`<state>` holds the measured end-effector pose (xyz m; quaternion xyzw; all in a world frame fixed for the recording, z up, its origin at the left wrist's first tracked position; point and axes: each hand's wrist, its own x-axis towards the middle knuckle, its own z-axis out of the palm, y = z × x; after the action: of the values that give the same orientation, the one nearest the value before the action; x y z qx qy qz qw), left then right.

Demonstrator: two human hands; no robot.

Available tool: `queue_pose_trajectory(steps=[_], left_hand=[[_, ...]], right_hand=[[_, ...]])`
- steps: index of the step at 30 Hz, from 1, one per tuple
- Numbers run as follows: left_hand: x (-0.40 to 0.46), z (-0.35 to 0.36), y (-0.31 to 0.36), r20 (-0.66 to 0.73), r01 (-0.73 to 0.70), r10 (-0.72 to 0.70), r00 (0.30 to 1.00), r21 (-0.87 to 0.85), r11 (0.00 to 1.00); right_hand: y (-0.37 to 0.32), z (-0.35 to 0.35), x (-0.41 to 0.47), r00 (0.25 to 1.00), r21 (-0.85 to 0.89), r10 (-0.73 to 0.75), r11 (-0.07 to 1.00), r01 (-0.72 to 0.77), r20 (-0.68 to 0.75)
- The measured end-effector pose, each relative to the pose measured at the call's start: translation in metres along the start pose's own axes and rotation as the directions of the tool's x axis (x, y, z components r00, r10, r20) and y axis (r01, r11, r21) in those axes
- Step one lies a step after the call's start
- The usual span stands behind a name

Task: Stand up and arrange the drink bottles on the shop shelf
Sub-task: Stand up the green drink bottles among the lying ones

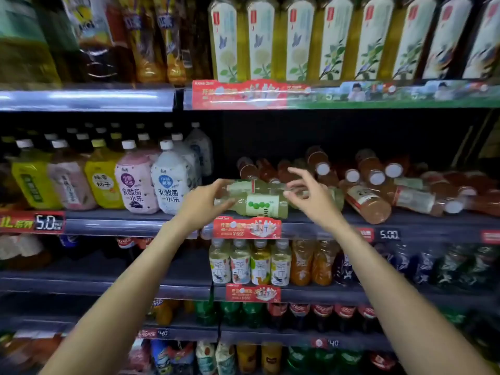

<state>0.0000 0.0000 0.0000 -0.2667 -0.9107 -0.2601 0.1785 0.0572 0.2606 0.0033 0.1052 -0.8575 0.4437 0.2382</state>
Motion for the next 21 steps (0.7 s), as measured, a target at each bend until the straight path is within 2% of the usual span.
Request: queue_pose_trajectory(steps=[3, 5, 8, 11, 14, 17, 21], left_hand=[[0.007, 0.004, -0.029, 0.014, 0.007, -0.013, 1.000, 0.372, 0.928], [0.010, 0.012, -0.046, 0.034, -0.006, -0.010, 0.999, 0.463, 0.886], [0.020, 0.024, -0.065, 0.084, -0.046, 0.010, 0.996, 0.429, 0.902], [0.032, 0.034, -0.076, 0.157, 0.021, -0.083, 0.984, 0.361, 0.932], [0.043, 0.045, -0.085, 0.188, 0.098, -0.168, 0.968, 0.334, 0.938], [0.048, 0.053, -0.089, 0.221, 0.107, -0.179, 0.959, 0.306, 0.946], [0.045, 0.063, -0.095, 0.153, 0.210, -0.224, 0.963, 0.100, 0.973]], right_hand=[[0.010, 0.020, 0.017, 0.990, -0.320, -0.004, 0.946, 0.049, 0.141], [0.016, 0.037, 0.031, 0.968, -0.488, 0.012, 0.865, 0.115, 0.250], [0.019, 0.061, 0.052, 0.936, -0.624, 0.046, 0.756, 0.196, 0.350], [0.021, 0.076, 0.065, 0.920, -0.681, 0.092, 0.701, 0.212, 0.382], [0.028, 0.085, 0.074, 0.901, -0.674, 0.122, 0.706, 0.217, 0.417], [0.034, 0.087, 0.077, 0.880, -0.665, 0.149, 0.714, 0.220, 0.452], [0.037, 0.089, 0.075, 0.885, -0.660, 0.125, 0.714, 0.234, 0.449]])
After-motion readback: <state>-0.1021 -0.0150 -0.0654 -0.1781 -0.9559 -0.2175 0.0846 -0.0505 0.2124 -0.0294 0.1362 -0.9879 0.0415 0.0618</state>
